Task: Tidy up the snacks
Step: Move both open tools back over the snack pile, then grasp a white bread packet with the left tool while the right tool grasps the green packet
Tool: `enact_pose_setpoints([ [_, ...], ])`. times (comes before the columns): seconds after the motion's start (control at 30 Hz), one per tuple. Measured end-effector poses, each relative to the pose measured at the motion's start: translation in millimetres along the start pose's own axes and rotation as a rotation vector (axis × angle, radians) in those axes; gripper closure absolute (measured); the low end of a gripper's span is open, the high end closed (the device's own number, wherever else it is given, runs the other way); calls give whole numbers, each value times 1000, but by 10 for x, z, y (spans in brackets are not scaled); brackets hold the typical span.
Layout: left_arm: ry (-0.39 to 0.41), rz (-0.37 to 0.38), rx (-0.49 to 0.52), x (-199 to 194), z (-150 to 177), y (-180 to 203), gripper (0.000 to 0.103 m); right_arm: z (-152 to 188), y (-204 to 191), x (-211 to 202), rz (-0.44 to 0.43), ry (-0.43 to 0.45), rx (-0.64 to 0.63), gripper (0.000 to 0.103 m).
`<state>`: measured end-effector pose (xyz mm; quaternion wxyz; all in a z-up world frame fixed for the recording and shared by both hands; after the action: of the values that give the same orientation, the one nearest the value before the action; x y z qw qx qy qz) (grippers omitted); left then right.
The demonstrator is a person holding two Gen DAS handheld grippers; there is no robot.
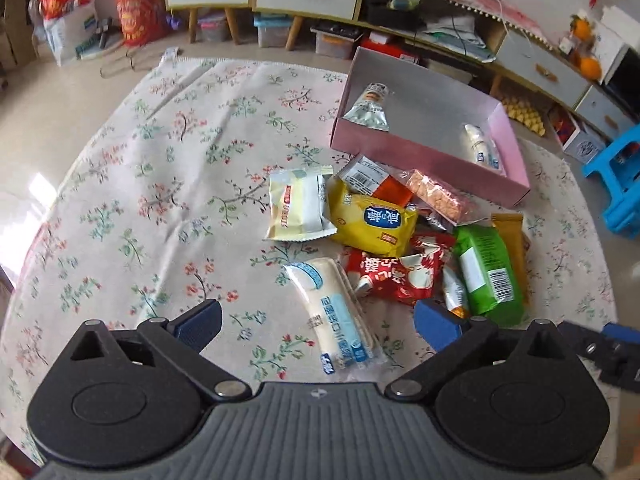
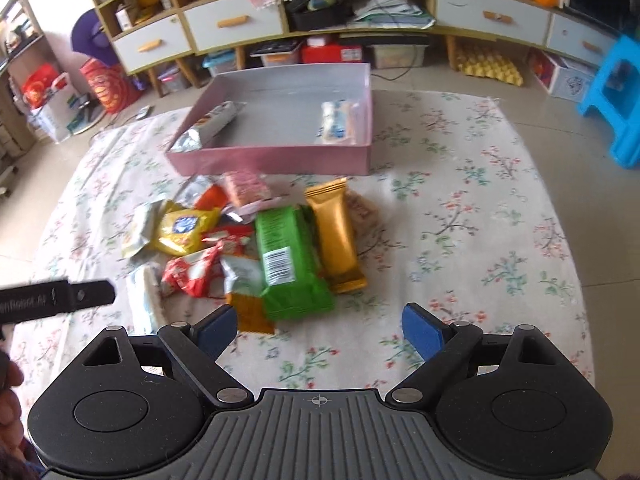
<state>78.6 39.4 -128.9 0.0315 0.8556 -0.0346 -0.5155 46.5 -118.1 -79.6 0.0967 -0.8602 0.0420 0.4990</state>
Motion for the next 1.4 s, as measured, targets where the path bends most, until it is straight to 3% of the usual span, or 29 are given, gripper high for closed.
enact_pose_setpoints([
  [0.13, -7, -49, 14, 16, 55, -9, 1, -40, 22, 13, 13, 11, 3, 12],
  [0.5, -218, 38, -161, 172, 428, -15, 7, -57, -47, -34, -20, 33, -30, 2],
  [0.63, -175, 8, -96, 119, 410, 41, 7, -13, -61, 54, -27, -24, -35, 2],
  [0.8, -128, -16, -75, 88, 336, 46, 11, -42, 48, 61, -22, -12, 14, 2],
  [1.0, -138, -52, -45, 239, 314, 47, 29, -45, 87, 196, 31, -17, -12, 4],
  [1.1, -136, -51, -43, 283, 300, 46, 36, -68, 46, 231, 17, -7, -22, 5],
  [1.4, -143, -49, -22, 449, 289, 71, 40, -113, -187, 408, -17, -16, -85, 21],
])
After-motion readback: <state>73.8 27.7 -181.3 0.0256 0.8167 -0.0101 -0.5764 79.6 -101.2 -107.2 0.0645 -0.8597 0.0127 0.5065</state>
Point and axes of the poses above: each gripper's, at about its wrist camera, not at the fingertips, and x roughly the way its jaws point, y to its right, z to its underside, the point moved 9 cm from there along x, roughly the way its jaws point, and after that the axes turned 2 degrees about -y, right-handed, at the moved point
